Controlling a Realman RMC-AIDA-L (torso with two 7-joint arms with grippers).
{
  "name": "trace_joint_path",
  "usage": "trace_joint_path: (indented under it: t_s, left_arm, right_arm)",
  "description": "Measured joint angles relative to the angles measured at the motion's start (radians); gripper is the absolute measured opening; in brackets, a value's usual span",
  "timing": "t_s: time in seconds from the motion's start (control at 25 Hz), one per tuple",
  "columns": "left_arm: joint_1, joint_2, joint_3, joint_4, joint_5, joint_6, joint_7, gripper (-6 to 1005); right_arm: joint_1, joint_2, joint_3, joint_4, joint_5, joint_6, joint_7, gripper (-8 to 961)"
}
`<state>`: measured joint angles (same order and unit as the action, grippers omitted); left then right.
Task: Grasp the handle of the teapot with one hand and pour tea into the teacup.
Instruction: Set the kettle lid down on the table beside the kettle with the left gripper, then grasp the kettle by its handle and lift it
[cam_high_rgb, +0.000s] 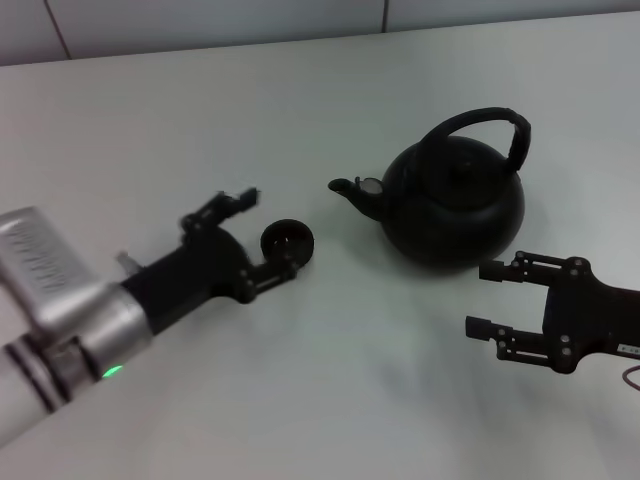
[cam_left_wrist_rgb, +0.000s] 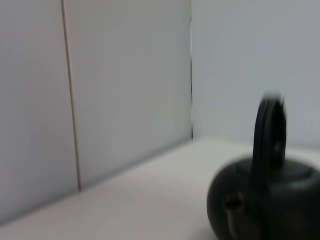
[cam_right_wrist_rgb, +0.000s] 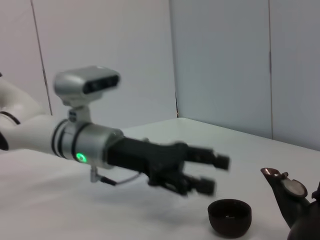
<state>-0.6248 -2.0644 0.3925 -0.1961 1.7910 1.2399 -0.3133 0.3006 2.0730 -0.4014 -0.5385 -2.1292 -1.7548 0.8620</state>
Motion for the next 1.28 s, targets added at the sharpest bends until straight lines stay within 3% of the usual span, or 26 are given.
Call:
trace_joint_path:
  t_s: [0.08,0.28,0.52,0.76,1.04,1.28]
  left_arm:
    - [0.05,0.005,0.011,0.055,0.0,0.106,-0.036,855]
    - [0.233,0.005,0.115,0.349,0.001,0.394,-0.266,855]
    - [0.371,0.043,0.23,0.526,0.001,0.482,-0.384,855]
    - [0.376,0.051,0.234,0.535,0.003,0.487,-0.388,854]
    - [0.387,0.043,0.232,0.611,0.127,0.39,-0.381,854]
    - [0.387,0.041,0.223,0.611,0.118,0.417,-0.381,855]
  right_arm:
    - [0.0,-0.001,0.004,0.0,0.0,-0.001,0.0,680]
    - [0.0,0.0,0.01,-0.001,0.0,-0.003,0.0,680]
    - [0.007,0.003,0.01,0.004,0.0,0.002,-0.002,679]
    - [0.007,0.004,0.01,0.009,0.0,0.003,-0.003,679]
    - [0.0,0.004,0.01,0.009,0.0,0.003,-0.004,680]
    - [-0.011,0.005,0.011,0.024,0.006,0.003,-0.013,680]
